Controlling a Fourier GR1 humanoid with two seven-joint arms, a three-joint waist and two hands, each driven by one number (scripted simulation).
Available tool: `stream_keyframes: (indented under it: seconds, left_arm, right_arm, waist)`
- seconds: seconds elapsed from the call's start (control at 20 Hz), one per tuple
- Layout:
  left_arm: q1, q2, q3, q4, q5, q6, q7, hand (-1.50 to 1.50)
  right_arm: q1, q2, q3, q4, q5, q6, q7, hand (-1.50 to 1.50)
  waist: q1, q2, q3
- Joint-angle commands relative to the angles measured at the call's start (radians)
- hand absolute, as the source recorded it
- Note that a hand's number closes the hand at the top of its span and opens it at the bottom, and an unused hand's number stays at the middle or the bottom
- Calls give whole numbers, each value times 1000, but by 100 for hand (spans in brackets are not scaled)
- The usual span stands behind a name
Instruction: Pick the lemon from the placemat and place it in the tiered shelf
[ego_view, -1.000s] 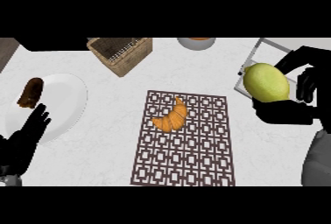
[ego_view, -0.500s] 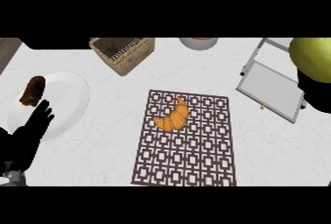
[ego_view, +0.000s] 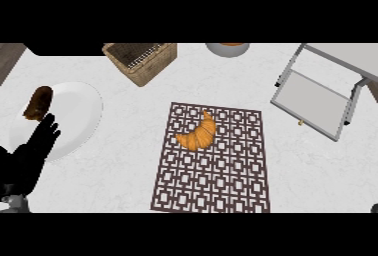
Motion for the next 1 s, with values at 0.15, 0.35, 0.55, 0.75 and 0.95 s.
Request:
stream_keyframes:
  seconds: [0.15, 0.35, 0.55, 0.75, 0.95]
  left_arm:
    - [48, 7, 8, -8, 8, -39, -42, 0]
    - [43, -23, -23, -89, -2, -6, 47, 0]
    - [-34, -2, 1, 7, -11, -12, -4, 0]
    - [11, -36, -9, 29, -23, -13, -61, 0]
    - [-46, -29, 0, 77, -23, -11, -40, 0]
  right_arm:
    - [-65, -97, -74, 190, 15, 45, 1, 150]
    - [-89, -168, -90, 269, 46, 49, -43, 150]
    - [-48, -217, -85, 381, 91, -23, -135, 150]
    - [-48, -246, -119, 464, 84, -101, -198, 150]
    - [-16, -215, -125, 592, 99, -258, -258, 150]
  waist:
    - [9, 4, 1]
    - [11, 3, 2]
    - [6, 6, 2]
    - [7, 5, 1]
    - [7, 9, 1]
